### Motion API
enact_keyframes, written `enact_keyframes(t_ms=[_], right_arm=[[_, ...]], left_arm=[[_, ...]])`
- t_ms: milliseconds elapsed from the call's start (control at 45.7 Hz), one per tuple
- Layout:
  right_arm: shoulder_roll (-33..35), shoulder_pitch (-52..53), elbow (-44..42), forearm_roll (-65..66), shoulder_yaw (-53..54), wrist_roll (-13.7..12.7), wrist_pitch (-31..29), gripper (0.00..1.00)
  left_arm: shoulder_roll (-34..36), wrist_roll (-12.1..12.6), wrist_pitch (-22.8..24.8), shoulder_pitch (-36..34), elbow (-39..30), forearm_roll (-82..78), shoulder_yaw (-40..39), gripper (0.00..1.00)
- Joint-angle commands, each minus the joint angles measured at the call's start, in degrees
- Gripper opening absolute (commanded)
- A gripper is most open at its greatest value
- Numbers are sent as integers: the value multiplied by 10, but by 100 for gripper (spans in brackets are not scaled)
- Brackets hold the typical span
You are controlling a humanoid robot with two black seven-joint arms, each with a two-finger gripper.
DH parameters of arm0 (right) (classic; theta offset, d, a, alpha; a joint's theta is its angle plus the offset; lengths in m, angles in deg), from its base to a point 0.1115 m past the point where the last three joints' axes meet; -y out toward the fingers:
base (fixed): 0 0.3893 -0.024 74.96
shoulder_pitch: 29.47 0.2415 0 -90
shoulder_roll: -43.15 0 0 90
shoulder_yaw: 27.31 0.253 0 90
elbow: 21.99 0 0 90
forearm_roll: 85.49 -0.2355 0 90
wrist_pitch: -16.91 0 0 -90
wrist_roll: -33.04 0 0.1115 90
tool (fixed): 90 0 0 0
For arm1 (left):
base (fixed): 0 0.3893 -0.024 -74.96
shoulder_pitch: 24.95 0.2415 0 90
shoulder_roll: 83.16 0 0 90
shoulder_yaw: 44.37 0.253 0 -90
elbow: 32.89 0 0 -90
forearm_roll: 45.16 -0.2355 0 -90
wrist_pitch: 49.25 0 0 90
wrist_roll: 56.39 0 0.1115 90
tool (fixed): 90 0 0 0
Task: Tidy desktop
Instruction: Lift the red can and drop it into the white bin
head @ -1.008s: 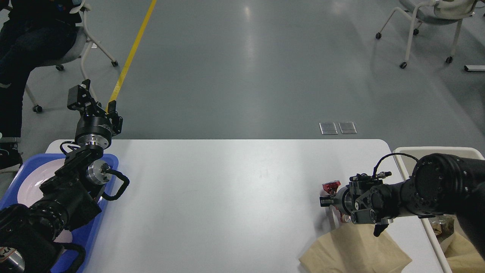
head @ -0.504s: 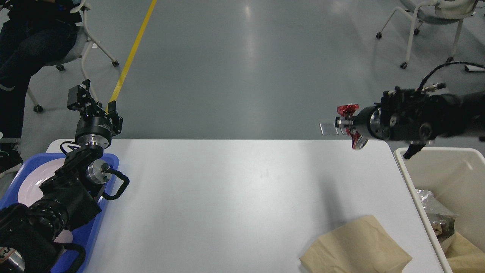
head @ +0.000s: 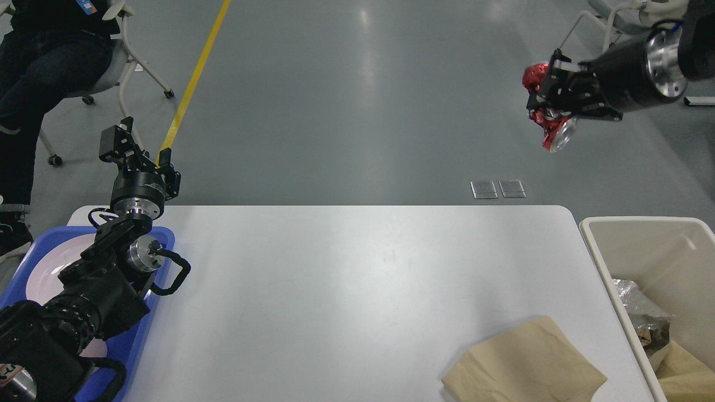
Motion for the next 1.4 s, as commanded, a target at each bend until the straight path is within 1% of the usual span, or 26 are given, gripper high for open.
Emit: enact_keyframes(t_ms=[0,197,329,416,482,504,548,591,635,679,723,810,1095,1205,1292,1380], right_arm=[[1,-111,-87,-1,3,0,44,0],[-4,-271,-236,-22,2,0,74,0],[-7,-393,-306,-57,-13,-1,152,0],[-17,-455,-349,-74,-17,-1,202,0],[-25,-499,-375,-87,-16,-1,226,0],[-28,-514,-383,-90,-16,-1,233,2],[-35,-540,-400,-93,-14,0,243,25],[-40,-562,-418,-94,-8,0,255,53],[-44,-579,-430,-94,-8,0,269,74],[-50,-592,-435,-94,-7,0,284,89],[-55,-605,-434,-94,-6,0,298,99],[-60,-623,-434,-94,-6,1,310,100],[-65,-623,-415,-97,-7,1,302,100],[-82,-603,-368,-98,-12,1,301,100],[-74,-540,-306,-98,-28,1,298,100],[-59,-469,-242,-98,-83,2,270,100]], left_arm=[[0,0,0,0,0,0,0,96],[0,0,0,0,0,0,0,96],[0,0,0,0,0,0,0,96],[0,0,0,0,0,0,0,96],[0,0,0,0,0,0,0,96],[0,0,0,0,0,0,0,96],[0,0,0,0,0,0,0,96],[0,0,0,0,0,0,0,96],[0,0,0,0,0,0,0,96],[0,0,0,0,0,0,0,96],[0,0,0,0,0,0,0,96],[0,0,0,0,0,0,0,96],[0,0,0,0,0,0,0,96],[0,0,0,0,0,0,0,96],[0,0,0,0,0,0,0,96],[0,0,0,0,0,0,0,96]])
